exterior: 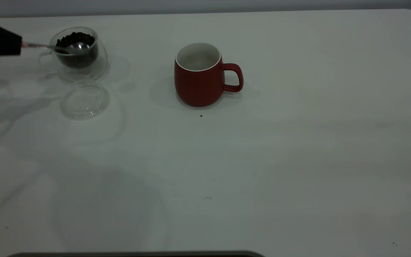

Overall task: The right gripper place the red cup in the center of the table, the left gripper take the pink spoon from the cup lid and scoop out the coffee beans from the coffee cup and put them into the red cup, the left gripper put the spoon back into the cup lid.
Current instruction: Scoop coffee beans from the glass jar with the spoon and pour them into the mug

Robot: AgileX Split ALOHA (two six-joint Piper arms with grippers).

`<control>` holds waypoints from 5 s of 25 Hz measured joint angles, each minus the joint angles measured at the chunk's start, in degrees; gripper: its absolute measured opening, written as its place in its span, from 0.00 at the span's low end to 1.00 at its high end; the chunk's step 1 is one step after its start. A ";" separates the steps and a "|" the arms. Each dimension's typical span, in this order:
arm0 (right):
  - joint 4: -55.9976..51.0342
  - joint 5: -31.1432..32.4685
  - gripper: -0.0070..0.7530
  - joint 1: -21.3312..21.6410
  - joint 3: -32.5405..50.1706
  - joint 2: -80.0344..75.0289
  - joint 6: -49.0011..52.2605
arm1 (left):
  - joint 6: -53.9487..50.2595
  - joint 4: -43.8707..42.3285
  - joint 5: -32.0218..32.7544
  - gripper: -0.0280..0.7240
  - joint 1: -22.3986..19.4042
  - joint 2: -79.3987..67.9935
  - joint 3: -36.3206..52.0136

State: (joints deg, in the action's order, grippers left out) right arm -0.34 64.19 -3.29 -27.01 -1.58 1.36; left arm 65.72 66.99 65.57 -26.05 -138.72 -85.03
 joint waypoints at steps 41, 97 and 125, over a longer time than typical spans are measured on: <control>0.00 0.00 0.33 0.00 0.00 0.00 0.00 | -0.73 4.25 -9.30 0.19 0.17 -3.56 -7.41; 0.00 0.00 0.33 0.00 0.00 0.00 0.00 | -16.03 4.25 -1.21 0.19 -0.58 -5.69 -7.41; 0.00 0.00 0.33 0.00 0.00 0.00 0.00 | -14.42 8.53 0.41 0.19 3.60 -5.69 -7.51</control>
State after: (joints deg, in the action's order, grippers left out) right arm -0.34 64.19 -3.29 -27.01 -1.58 1.36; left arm 51.30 75.53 65.99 -22.45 -144.41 -92.54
